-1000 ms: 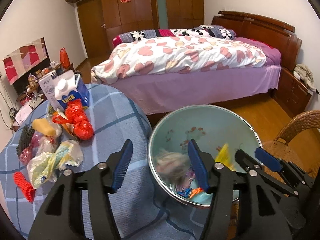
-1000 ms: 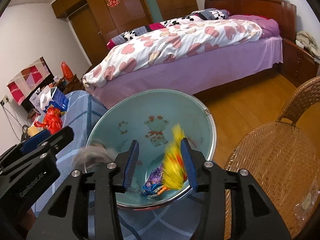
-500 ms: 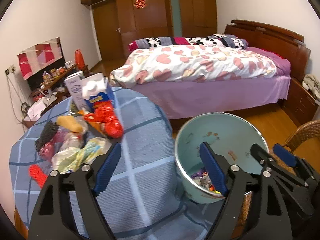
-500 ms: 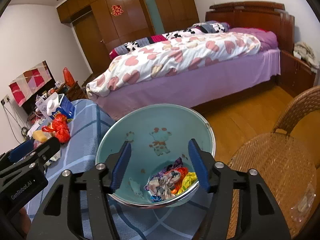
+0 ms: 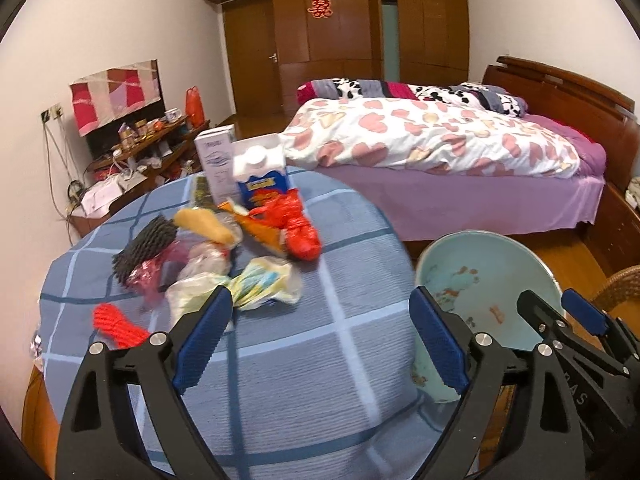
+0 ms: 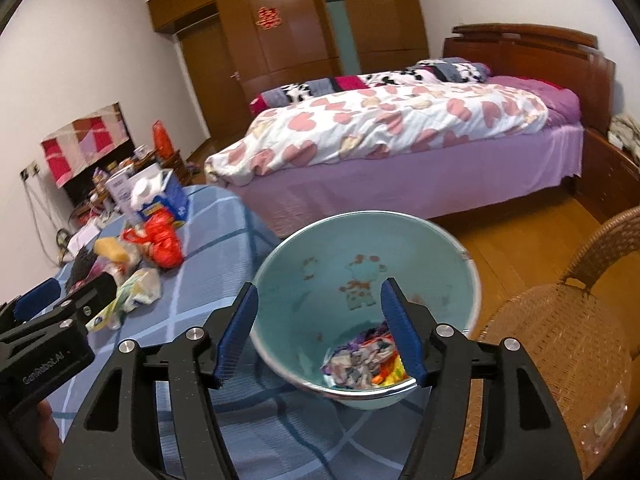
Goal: Collect trash
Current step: 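Return both tools to the table above the remaining trash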
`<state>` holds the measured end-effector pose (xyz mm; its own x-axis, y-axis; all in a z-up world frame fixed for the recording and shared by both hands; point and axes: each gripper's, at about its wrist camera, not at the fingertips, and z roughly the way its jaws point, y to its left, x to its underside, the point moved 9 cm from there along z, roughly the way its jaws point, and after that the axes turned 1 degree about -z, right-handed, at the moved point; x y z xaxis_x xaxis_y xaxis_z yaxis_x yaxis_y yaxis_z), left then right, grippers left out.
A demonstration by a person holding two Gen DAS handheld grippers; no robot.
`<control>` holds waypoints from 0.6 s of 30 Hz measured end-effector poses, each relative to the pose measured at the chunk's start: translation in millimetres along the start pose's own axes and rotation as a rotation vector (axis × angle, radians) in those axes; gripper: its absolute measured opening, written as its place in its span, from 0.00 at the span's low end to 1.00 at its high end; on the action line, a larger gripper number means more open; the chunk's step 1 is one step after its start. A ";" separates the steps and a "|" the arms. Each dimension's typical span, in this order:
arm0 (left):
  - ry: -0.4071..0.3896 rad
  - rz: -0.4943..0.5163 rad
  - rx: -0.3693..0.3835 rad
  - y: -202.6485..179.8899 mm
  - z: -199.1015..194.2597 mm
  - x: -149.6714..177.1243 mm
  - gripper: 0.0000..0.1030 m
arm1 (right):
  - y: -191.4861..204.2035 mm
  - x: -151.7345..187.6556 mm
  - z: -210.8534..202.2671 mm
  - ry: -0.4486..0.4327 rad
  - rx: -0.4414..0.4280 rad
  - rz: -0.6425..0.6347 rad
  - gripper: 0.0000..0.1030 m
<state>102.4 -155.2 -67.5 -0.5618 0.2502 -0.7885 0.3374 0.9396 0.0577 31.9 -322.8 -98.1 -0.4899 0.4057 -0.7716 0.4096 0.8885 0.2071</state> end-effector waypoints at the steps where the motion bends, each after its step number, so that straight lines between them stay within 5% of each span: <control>1: 0.003 -0.003 -0.005 4.0 0.1 1.2 0.86 | 7.8 0.7 0.8 0.002 -0.011 -0.014 0.63; 18: 0.103 -0.213 -0.173 148.3 16.2 57.8 0.85 | 106.6 13.2 18.0 0.039 -0.136 -0.166 0.66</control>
<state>132.2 -5.2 -114.5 -0.6827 0.0574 -0.7285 0.0753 0.9971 0.0080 83.0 -226.6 -97.0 -0.5726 0.2571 -0.7784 0.2145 0.9635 0.1605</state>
